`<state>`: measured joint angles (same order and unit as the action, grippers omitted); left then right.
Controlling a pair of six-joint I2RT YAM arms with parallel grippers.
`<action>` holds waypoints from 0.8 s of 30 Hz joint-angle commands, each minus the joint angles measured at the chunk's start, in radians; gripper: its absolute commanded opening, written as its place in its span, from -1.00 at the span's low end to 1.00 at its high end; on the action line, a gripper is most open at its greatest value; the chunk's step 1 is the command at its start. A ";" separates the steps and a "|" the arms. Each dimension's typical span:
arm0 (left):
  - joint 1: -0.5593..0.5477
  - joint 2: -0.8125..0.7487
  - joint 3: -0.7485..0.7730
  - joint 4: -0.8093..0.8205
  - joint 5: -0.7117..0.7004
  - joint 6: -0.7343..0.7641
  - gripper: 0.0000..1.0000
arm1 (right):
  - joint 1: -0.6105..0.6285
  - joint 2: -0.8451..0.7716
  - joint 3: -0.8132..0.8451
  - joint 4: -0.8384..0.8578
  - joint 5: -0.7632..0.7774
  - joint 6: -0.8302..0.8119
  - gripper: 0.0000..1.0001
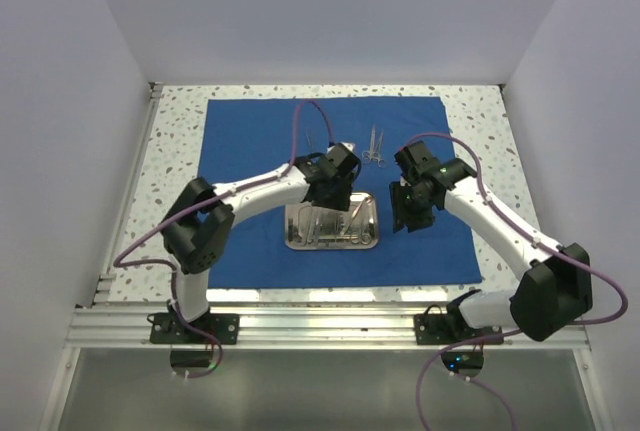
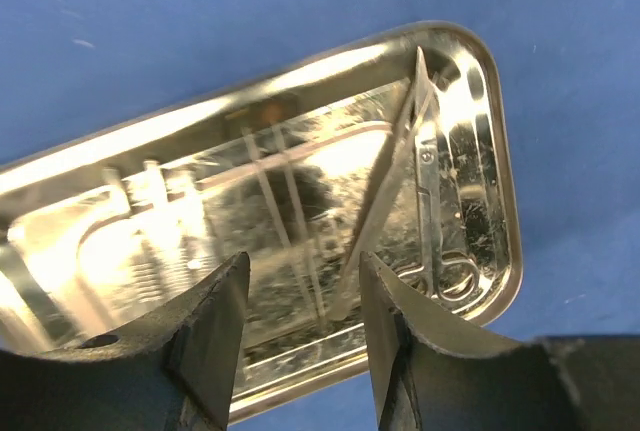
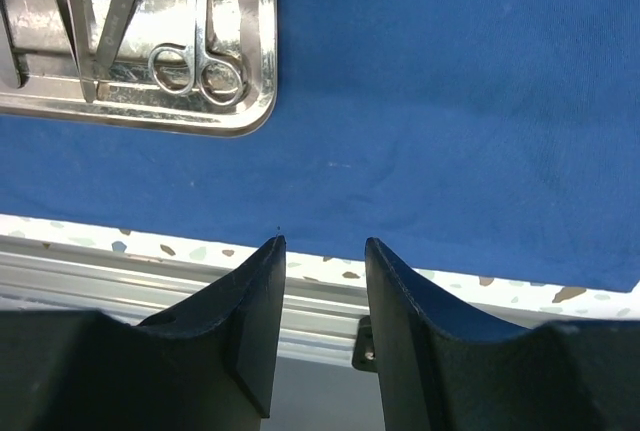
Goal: Open and lay out the surgical kit
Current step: Pick up the medical item from the container.
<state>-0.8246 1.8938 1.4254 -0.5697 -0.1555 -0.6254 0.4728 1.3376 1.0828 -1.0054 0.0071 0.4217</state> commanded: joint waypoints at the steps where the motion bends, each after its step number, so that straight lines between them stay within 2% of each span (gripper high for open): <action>1: -0.030 0.054 0.064 0.010 -0.010 -0.068 0.03 | 0.000 -0.008 0.023 0.007 -0.024 -0.046 -0.17; 5: -0.048 0.149 0.119 -0.068 -0.049 -0.095 -0.03 | 0.000 -0.034 0.000 -0.002 -0.022 -0.050 -0.17; 11: -0.059 0.223 0.133 -0.099 -0.072 -0.135 -0.13 | 0.001 -0.072 -0.026 -0.024 -0.009 -0.058 -0.18; 13: -0.057 0.237 0.132 -0.102 -0.076 -0.149 -0.21 | 0.000 -0.077 -0.023 -0.033 0.008 -0.064 -0.18; 14: -0.059 0.249 0.132 -0.105 -0.076 -0.149 -0.27 | 0.001 -0.081 -0.020 -0.039 0.013 -0.066 -0.17; 16: -0.057 0.257 0.141 -0.105 -0.072 -0.149 -0.54 | 0.001 -0.084 -0.017 -0.044 0.021 -0.070 -0.18; 17: -0.059 0.260 0.147 -0.108 -0.067 -0.145 -0.82 | 0.000 -0.086 -0.017 -0.047 0.024 -0.072 -0.18; 19: -0.059 0.258 0.182 -0.134 -0.067 -0.132 -1.00 | -0.002 -0.086 -0.017 -0.045 0.027 -0.070 -0.17; 24: -0.036 0.215 0.322 -0.219 -0.133 -0.077 -1.00 | -0.002 -0.092 -0.017 -0.041 0.033 -0.061 -0.18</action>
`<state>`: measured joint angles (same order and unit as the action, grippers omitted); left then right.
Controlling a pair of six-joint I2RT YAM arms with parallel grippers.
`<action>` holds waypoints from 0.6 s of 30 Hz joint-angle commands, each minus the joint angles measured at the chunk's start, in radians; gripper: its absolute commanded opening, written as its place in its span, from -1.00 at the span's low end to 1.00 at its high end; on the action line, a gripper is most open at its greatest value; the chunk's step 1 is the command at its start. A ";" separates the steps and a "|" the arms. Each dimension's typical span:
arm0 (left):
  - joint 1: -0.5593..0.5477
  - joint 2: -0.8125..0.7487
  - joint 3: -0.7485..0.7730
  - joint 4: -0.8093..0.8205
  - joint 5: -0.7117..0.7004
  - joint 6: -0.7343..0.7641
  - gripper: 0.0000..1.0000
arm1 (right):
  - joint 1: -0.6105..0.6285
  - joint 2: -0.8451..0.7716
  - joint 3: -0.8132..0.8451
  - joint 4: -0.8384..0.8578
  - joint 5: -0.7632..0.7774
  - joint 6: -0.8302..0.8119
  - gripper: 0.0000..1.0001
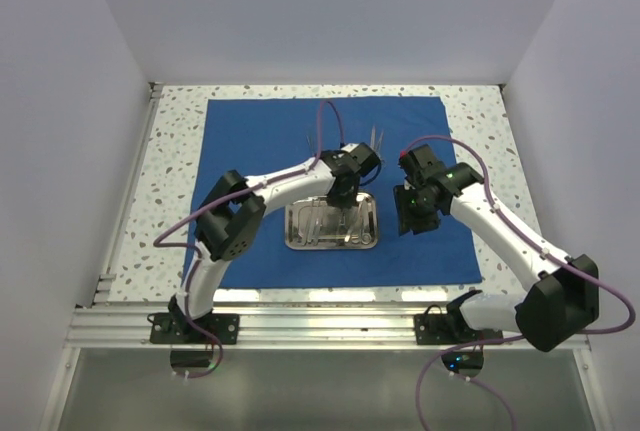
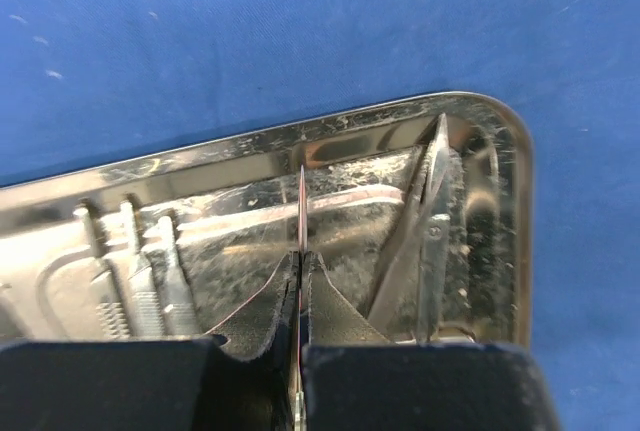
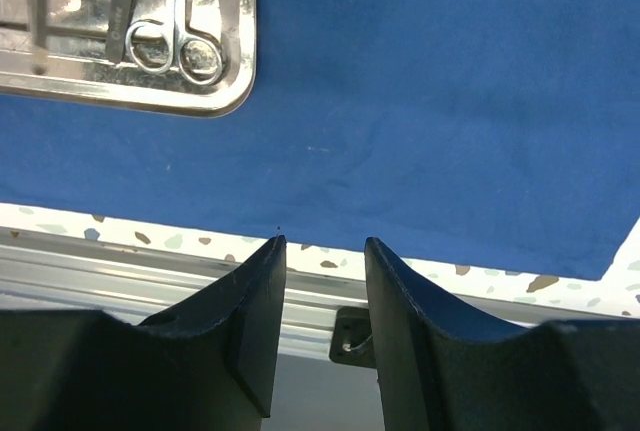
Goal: Open and lay out the surgical kit
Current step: Pick up the medical item from the container, then place the medical item in the surgical kit.
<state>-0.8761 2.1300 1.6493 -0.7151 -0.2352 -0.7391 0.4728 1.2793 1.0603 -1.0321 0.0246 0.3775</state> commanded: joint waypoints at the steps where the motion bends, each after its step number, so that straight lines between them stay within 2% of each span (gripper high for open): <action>1: 0.023 -0.027 0.146 -0.092 -0.058 0.047 -1.00 | 0.000 -0.035 0.007 -0.016 0.018 -0.011 -0.17; 7: 0.144 -0.007 0.358 -0.159 -0.066 0.113 -1.00 | -0.002 -0.046 0.007 -0.014 0.017 0.011 -0.18; 14: 0.313 0.197 0.615 -0.103 -0.049 0.181 -1.00 | -0.002 -0.077 0.024 -0.054 0.026 0.027 -0.21; 18: 0.367 0.248 0.618 0.047 -0.007 0.227 -0.78 | 0.000 -0.092 0.018 -0.066 0.023 0.032 -0.24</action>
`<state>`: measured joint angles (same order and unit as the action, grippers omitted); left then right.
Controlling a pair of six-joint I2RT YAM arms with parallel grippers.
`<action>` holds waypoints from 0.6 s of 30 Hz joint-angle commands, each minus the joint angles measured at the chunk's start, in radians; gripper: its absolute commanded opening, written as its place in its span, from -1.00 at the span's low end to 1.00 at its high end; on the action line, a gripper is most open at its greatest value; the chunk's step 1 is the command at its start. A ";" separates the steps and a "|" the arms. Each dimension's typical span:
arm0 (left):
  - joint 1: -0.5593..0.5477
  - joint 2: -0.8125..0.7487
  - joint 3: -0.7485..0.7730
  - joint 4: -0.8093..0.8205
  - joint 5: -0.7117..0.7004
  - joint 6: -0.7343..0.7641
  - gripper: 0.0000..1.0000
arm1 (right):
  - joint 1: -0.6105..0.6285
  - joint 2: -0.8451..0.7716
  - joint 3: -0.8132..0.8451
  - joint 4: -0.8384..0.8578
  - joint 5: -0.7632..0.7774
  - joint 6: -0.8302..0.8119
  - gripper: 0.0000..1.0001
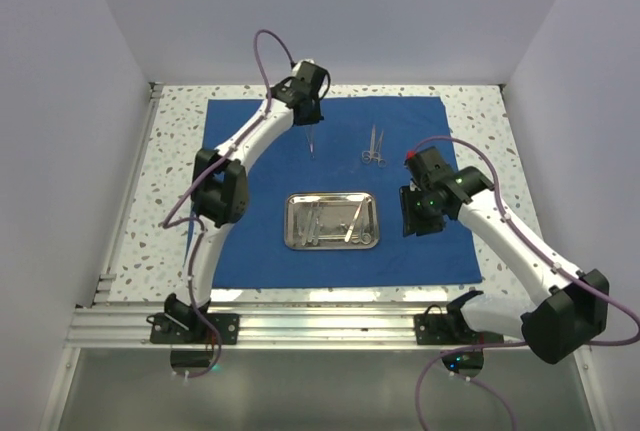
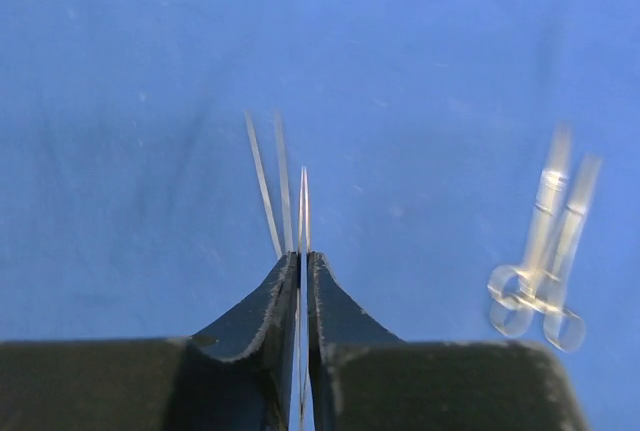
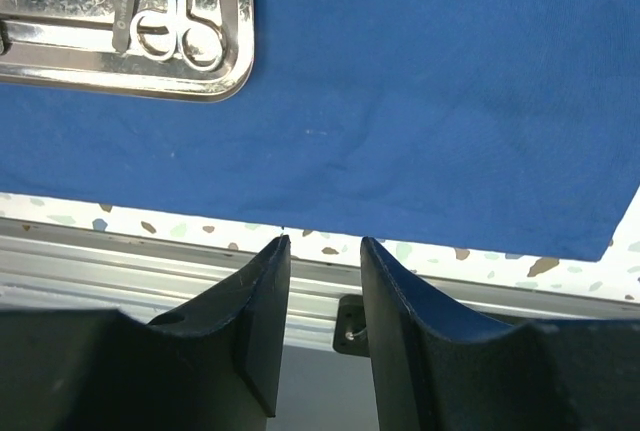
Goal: Open and lay out the surgical kit
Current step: Place the medical item in the surgical kit.
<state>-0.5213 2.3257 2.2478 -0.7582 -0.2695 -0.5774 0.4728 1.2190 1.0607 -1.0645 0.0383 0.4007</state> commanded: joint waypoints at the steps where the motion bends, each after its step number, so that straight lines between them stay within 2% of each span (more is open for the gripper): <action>1: 0.017 0.063 0.019 0.130 0.033 0.065 -0.75 | -0.002 -0.032 0.013 -0.035 0.014 0.007 -0.24; 4: 0.033 0.110 0.050 0.155 0.064 0.053 -0.72 | 0.000 -0.029 0.016 -0.043 0.018 0.003 -0.24; 5: 0.035 0.124 0.052 0.166 0.075 0.053 -0.62 | -0.002 -0.026 0.019 -0.048 0.020 0.001 -0.25; 7: 0.035 0.126 0.052 0.192 0.076 0.063 -0.28 | -0.002 -0.021 0.021 -0.048 0.018 0.000 -0.25; 8: 0.035 0.123 0.050 0.197 0.061 0.063 -0.01 | -0.002 -0.019 0.022 -0.045 0.017 -0.002 -0.25; 10: 0.035 0.088 0.030 0.204 0.040 0.065 0.15 | -0.002 -0.013 0.022 -0.043 0.011 -0.002 -0.25; 12: 0.033 0.052 0.001 0.217 0.032 0.076 0.56 | -0.002 -0.013 0.019 -0.038 0.005 -0.002 -0.25; 15: 0.027 -0.023 -0.039 0.182 0.023 0.073 0.67 | 0.000 -0.010 0.009 -0.020 -0.015 0.006 -0.26; 18: -0.006 -0.112 -0.128 0.142 0.033 0.080 0.60 | -0.002 0.000 -0.005 0.004 -0.032 0.010 -0.26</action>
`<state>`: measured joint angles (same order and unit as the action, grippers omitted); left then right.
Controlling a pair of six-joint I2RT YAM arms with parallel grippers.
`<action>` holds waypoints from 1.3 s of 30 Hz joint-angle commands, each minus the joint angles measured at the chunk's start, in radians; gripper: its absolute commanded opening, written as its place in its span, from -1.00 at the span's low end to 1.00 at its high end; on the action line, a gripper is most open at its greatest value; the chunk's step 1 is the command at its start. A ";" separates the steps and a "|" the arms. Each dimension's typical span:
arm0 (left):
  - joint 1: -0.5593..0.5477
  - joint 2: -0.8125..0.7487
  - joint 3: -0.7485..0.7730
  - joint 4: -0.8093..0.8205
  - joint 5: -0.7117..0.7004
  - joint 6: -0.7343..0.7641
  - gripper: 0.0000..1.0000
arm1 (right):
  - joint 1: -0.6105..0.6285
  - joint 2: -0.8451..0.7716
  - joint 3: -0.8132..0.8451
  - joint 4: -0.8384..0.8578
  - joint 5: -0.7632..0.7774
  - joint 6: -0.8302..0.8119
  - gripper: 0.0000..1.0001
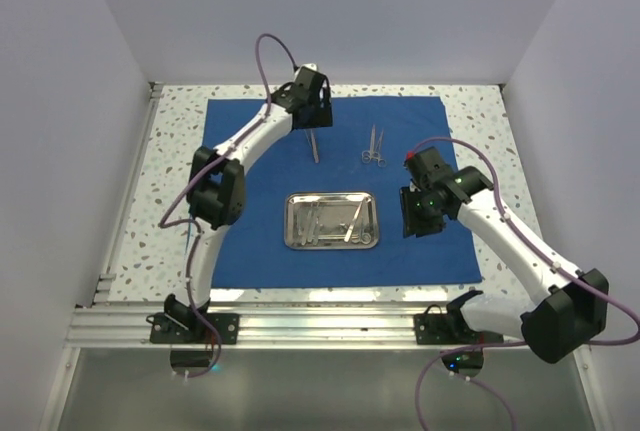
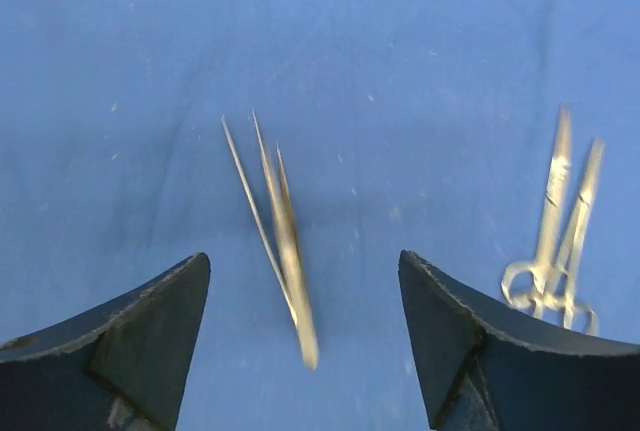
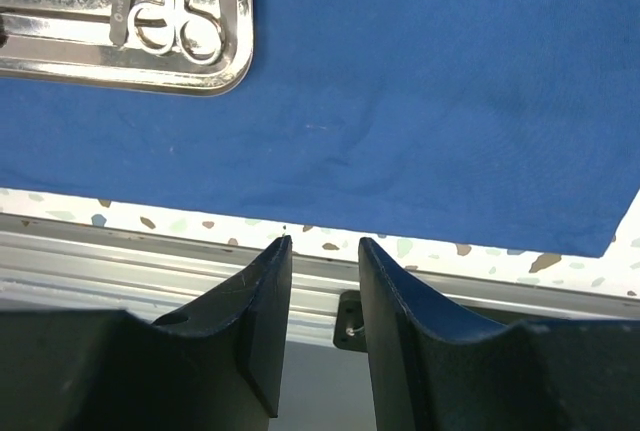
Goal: Open and lay out the surgical kit
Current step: Place the medical item in the surgical kit, then pick up the medical item from the container.
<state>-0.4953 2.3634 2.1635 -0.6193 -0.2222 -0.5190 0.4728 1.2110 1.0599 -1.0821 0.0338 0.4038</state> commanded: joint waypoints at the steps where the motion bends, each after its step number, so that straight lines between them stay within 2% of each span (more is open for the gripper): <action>1: -0.048 -0.198 -0.121 0.000 -0.013 0.028 0.58 | 0.000 0.016 -0.008 0.028 -0.031 0.009 -0.27; 6: -0.198 -0.321 -0.420 0.026 -0.017 0.027 0.48 | 0.000 0.035 -0.003 0.056 -0.031 0.009 -0.27; 12: -0.328 -0.375 -0.612 0.096 0.023 -0.062 0.43 | -0.002 0.059 0.008 0.077 -0.063 0.006 -0.26; 30: -0.405 -0.248 -0.561 0.099 0.104 -0.049 0.29 | -0.002 -0.027 -0.017 0.024 -0.035 0.007 -0.26; 33: -0.408 -0.224 -0.539 0.056 0.066 -0.050 0.11 | 0.000 -0.033 -0.017 0.021 -0.035 0.013 -0.26; 34: -0.408 -0.207 -0.530 0.041 0.031 -0.052 -0.09 | -0.002 -0.034 -0.017 0.021 -0.035 0.015 -0.26; 36: -0.408 -0.188 -0.496 -0.009 -0.003 -0.053 -0.34 | 0.000 -0.036 -0.018 0.019 -0.035 0.020 -0.26; 37: -0.410 -0.170 -0.484 -0.025 -0.018 -0.052 -0.58 | 0.000 -0.034 -0.020 0.024 -0.035 0.021 -0.26; 39: -0.408 -0.149 -0.455 -0.058 -0.048 -0.041 -0.81 | -0.002 -0.030 -0.020 0.031 -0.035 0.024 -0.26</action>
<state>-0.9039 2.1666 1.6615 -0.6006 -0.1997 -0.5652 0.4728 1.2015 1.0428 -1.0405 0.0051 0.4187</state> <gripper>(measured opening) 0.147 0.371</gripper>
